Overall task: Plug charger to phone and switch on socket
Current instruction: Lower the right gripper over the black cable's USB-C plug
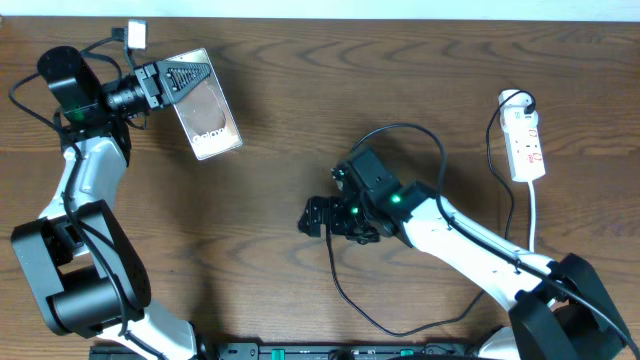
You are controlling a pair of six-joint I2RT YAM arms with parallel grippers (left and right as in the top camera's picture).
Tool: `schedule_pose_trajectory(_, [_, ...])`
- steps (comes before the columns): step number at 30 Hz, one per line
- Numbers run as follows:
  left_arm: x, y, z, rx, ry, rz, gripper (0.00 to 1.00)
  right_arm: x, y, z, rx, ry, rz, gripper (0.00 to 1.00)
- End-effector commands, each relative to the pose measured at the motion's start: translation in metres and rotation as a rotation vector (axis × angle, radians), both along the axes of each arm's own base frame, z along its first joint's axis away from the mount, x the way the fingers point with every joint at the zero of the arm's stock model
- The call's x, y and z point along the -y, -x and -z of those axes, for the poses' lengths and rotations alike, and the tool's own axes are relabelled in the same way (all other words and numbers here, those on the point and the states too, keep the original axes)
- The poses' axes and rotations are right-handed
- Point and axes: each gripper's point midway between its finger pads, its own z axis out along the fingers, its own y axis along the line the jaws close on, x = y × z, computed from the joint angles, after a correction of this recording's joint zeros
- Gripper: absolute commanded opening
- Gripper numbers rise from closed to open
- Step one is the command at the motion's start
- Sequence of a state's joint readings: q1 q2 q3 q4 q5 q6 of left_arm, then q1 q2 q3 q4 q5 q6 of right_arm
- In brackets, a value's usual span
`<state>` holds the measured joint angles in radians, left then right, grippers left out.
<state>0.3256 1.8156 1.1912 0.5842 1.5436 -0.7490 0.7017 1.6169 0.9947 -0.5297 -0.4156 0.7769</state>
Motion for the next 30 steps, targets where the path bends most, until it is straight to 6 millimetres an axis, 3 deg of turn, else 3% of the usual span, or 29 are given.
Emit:
schedule_pose_trajectory(1, [0.0,0.007,-0.012,0.059,-0.019,0.022,0.07,0.004,-0.03,-0.031,0.2,0.154,0.012,0.99])
schedule_pose_trajectory(6, [0.0,0.007,-0.012,0.057,-0.018,0.022,0.07,0.002,-0.031,-0.048,0.241,0.216,0.041,0.99])
schedule_pose_trajectory(12, [0.001,0.007,-0.011,0.051,-0.016,0.023,0.08,0.02,-0.012,-0.032,0.176,0.359,0.143,0.95])
schedule_pose_trajectory(19, [0.001,0.007,-0.011,0.05,-0.016,0.023,0.07,0.009,0.012,-0.001,0.129,0.445,0.084,0.96])
schedule_pose_trajectory(23, [0.0,0.007,-0.011,0.051,-0.016,0.023,0.07,0.006,0.021,0.022,0.091,0.496,0.049,0.9])
schedule_pose_trajectory(30, [0.0,0.007,-0.011,0.051,-0.016,0.022,0.07,0.007,0.022,0.024,0.079,0.502,0.067,0.87])
